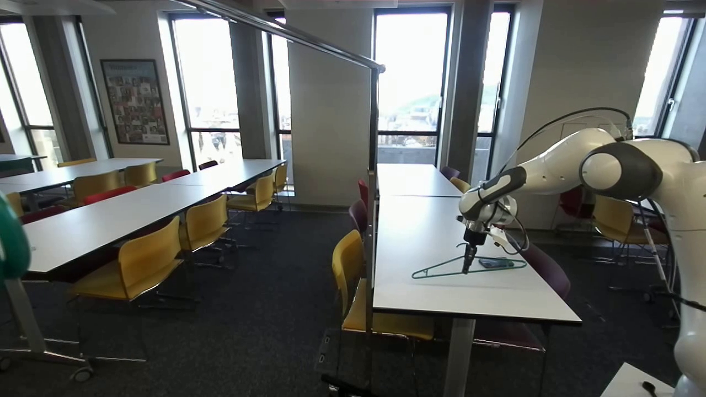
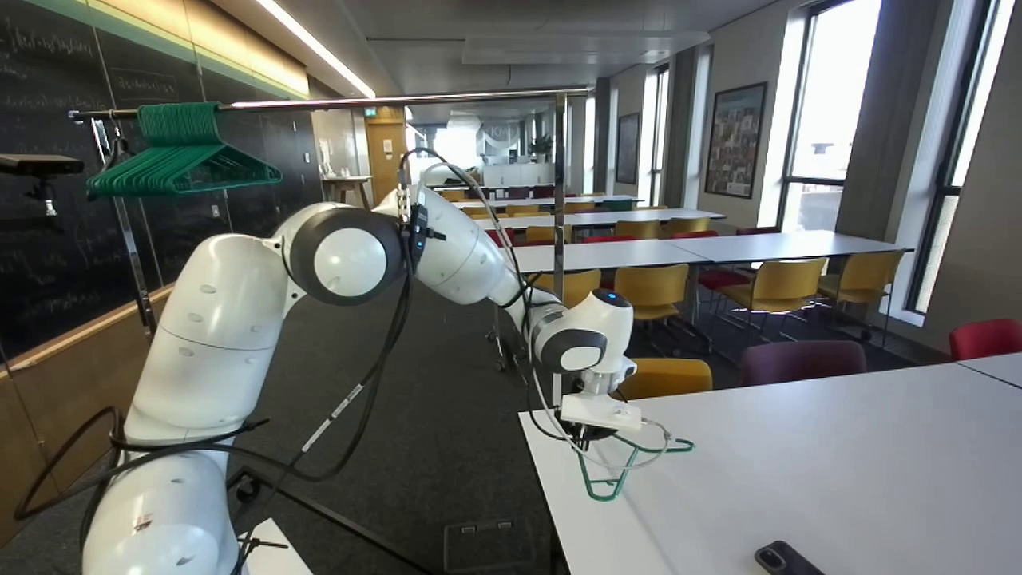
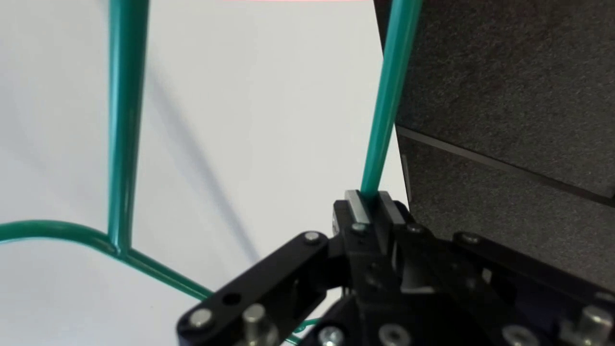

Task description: Take the clothing hanger off of the clothing rack and place it on the table

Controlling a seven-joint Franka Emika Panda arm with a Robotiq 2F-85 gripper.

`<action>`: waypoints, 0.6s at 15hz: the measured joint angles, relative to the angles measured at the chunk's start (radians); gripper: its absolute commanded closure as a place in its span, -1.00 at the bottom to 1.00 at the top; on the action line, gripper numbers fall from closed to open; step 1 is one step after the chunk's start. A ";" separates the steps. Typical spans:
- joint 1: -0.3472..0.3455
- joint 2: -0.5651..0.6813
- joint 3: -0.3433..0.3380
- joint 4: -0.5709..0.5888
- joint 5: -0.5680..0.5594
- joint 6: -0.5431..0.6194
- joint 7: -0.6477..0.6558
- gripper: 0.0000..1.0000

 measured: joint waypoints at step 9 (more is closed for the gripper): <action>0.001 0.129 0.006 0.100 -0.093 0.009 0.010 0.96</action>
